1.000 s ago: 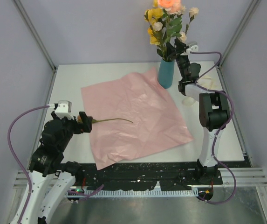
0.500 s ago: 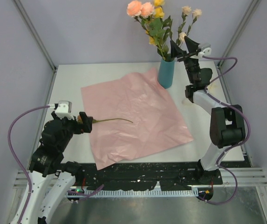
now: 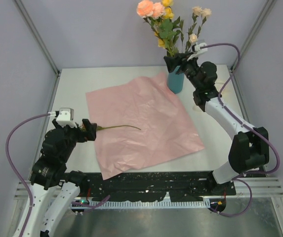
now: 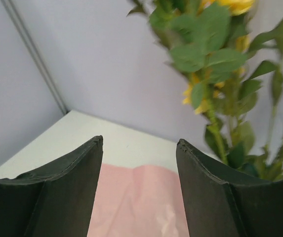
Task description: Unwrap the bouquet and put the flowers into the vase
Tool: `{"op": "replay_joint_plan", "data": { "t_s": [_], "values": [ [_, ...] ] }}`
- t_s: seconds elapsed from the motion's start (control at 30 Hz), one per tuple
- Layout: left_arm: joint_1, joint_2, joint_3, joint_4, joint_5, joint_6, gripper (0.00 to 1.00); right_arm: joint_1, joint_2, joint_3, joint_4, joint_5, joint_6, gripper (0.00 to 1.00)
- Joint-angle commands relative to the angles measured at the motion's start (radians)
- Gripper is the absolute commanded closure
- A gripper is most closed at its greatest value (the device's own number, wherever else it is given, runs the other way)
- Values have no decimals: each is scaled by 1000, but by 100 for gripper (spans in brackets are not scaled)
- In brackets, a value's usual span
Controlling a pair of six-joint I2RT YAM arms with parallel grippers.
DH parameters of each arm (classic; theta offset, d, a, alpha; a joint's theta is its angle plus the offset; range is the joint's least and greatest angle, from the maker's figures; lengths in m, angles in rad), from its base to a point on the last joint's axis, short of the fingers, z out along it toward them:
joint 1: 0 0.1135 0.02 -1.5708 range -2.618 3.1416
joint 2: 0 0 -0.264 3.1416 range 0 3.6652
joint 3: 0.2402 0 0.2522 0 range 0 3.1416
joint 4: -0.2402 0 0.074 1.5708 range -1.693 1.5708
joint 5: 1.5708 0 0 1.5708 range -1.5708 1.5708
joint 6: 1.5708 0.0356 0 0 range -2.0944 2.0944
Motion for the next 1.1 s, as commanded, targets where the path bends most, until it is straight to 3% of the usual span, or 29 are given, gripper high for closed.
{"op": "replay_joint_plan", "data": {
  "t_s": [0.0, 0.23, 0.47, 0.67, 1.07],
  "values": [
    [-3, -22, 10, 1, -78, -9, 0, 135, -29, 39, -290, -17, -124, 34],
    [-4, -71, 19, -23, -236, -21, 0, 374, 123, 103, -474, 49, -135, 37],
    [-3, -66, 9, -9, -150, -6, 1, 532, 350, 295, -600, -41, -179, 37],
    [-1, -124, -18, 19, -164, -9, 1, 623, 532, 402, -672, -72, -210, 37],
    [-3, -146, -25, 28, -164, -14, 1, 714, 741, 591, -753, 23, -281, 37]
  ]
}}
